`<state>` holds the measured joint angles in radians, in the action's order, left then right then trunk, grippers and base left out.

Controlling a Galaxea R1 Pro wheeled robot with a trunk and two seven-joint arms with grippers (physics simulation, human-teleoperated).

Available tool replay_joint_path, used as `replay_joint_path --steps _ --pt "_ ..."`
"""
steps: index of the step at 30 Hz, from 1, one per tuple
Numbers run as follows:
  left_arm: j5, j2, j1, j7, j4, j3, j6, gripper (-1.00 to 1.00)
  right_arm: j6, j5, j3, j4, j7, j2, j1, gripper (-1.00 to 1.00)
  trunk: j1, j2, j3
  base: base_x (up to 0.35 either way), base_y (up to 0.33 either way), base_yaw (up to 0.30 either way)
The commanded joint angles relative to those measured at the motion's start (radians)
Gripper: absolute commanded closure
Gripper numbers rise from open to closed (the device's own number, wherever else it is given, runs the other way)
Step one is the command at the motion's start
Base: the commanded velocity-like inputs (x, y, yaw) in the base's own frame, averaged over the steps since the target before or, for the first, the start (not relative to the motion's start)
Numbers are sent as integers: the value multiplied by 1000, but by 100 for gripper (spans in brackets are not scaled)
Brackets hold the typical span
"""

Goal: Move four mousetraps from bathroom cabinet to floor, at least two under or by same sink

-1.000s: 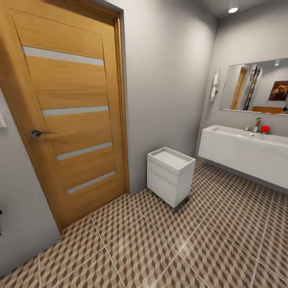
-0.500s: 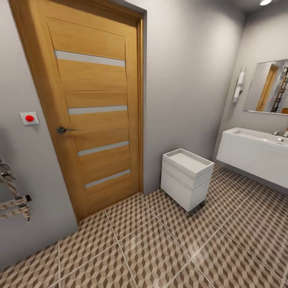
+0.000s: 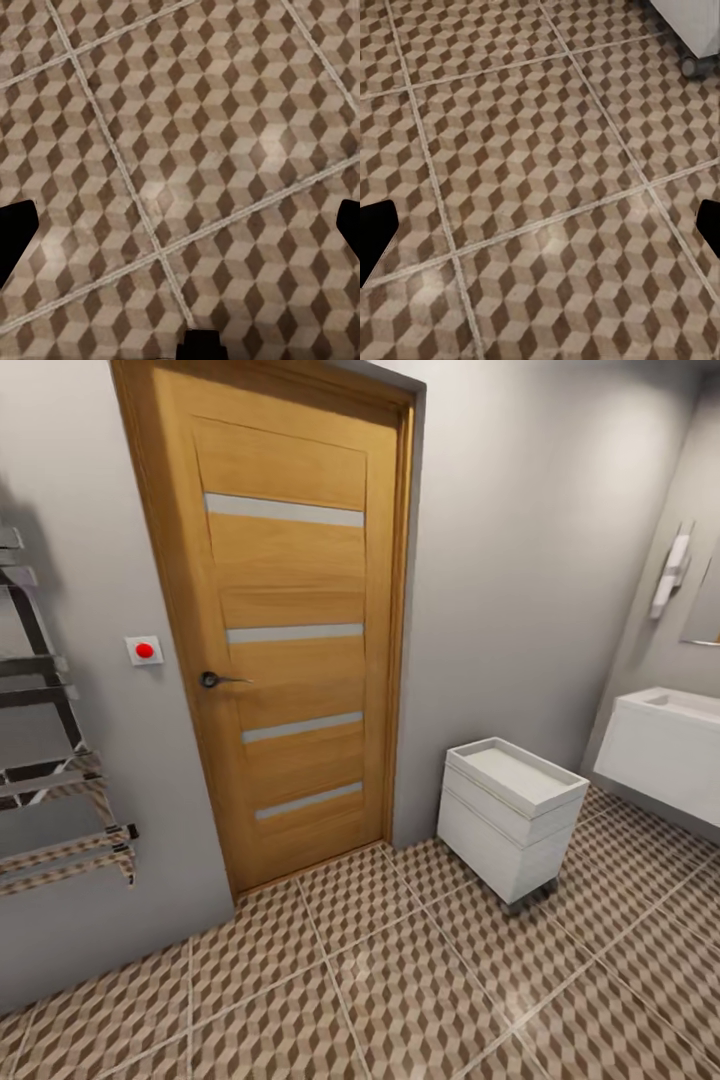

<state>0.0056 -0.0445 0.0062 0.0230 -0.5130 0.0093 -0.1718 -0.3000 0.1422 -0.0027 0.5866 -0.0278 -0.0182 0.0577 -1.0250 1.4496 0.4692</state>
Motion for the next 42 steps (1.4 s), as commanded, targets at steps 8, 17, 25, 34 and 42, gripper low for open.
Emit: replay_joint_path --steps 8,17,25,34,42 --pt "1 0 1 3 -2 0 -1 -100 -2 8 0 -1 -3 0 1 -100 0 0 1 0 0 269" --pt "1 0 0 2 0 0 -1 -100 -2 8 0 -1 -3 0 1 -100 0 0 1 0 0 269" --pt "1 0 0 3 1 0 -1 -100 -2 9 0 -1 -3 0 1 -100 0 0 1 0 0 269" --pt "1 0 0 3 1 0 0 -100 -2 8 0 -1 -3 0 1 -100 0 0 1 0 0 269" --pt "1 0 0 3 2 0 -1 -100 -2 8 1 -1 -3 0 1 -100 0 0 1 0 0 269"
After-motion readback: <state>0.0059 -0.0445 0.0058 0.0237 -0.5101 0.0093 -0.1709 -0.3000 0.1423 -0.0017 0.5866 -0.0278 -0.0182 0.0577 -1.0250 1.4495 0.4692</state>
